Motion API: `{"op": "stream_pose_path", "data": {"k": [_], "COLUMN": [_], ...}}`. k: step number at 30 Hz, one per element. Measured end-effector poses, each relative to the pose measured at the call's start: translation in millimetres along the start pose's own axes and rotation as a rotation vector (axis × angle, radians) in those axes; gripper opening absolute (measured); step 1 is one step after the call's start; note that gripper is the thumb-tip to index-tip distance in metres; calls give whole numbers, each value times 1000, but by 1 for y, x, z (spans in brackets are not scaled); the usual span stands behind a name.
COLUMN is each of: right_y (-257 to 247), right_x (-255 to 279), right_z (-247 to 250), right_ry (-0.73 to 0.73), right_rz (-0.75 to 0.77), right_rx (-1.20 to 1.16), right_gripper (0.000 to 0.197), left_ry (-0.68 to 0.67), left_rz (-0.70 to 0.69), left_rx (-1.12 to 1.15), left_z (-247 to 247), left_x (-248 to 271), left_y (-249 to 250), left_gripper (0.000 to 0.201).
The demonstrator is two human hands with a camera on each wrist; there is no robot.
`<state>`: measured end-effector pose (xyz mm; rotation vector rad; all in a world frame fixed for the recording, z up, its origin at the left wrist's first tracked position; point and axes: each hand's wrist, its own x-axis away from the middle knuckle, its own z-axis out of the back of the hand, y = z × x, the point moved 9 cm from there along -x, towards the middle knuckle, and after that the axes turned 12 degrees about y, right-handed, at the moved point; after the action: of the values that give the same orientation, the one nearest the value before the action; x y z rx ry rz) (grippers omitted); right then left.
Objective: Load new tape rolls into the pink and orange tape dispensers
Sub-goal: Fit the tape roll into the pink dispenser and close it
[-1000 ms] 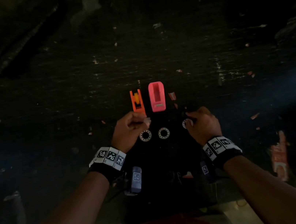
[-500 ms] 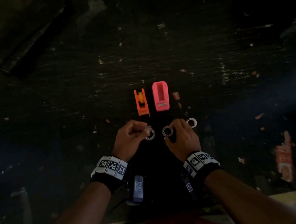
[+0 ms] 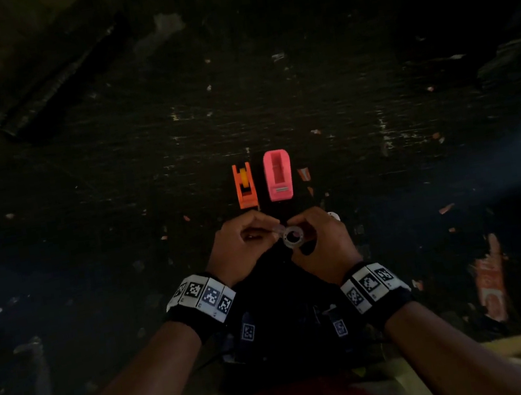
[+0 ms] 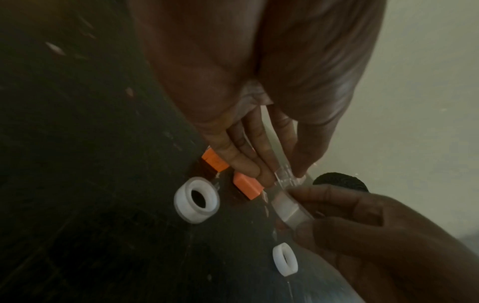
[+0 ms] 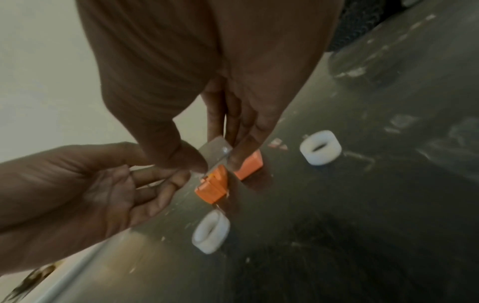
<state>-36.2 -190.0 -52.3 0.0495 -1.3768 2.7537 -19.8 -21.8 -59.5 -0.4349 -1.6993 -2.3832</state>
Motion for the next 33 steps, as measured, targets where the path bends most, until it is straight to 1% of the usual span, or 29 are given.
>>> {"op": "stream_pose_path", "data": {"k": [4, 7, 8, 11, 13, 17, 21, 23, 28, 31, 33], "right_y": [-12, -16, -16, -8, -5, -2, 8, 10, 7, 2, -2], "right_x": [2, 4, 4, 6, 7, 6, 3, 3, 0, -2, -3], "right_z": [3, 9, 12, 12, 12, 13, 12, 14, 15, 14, 14], "right_ry": [-38, -18, -6, -15, -21, -44, -61, -61, -57, -61, -52], "right_rz": [42, 26, 0, -143, -201, -264, -330, -369, -402, -432, -451], "right_rx": [-35, -110, -154, -296, -361, -447, -520, -553, -578, -679, -748], "right_gripper": [45, 47, 48, 48, 44, 35, 28, 26, 21, 23, 24], "left_ry": [-40, -31, -23, -13, -13, -22, -83, -95, -19, -11, -79], "left_rz": [-82, -106, -111, -123, -133, -98, -59, -68, -108, -97, -60], "left_rx": [-35, -29, -29, -26, -50, -34, -76, -94, -65, -58, -40], "left_z": [-5, -3, -3, -1, 0, 4, 4, 4, 7, 8, 5], "left_x": [6, 9, 10, 12, 13, 12, 10, 9, 6, 2, -1], "left_y": [12, 16, 18, 24, 26, 24, 20, 22, 35, 39, 40], "left_gripper": [24, 27, 27, 27, 26, 27, 29, 28, 25, 37, 42]}}
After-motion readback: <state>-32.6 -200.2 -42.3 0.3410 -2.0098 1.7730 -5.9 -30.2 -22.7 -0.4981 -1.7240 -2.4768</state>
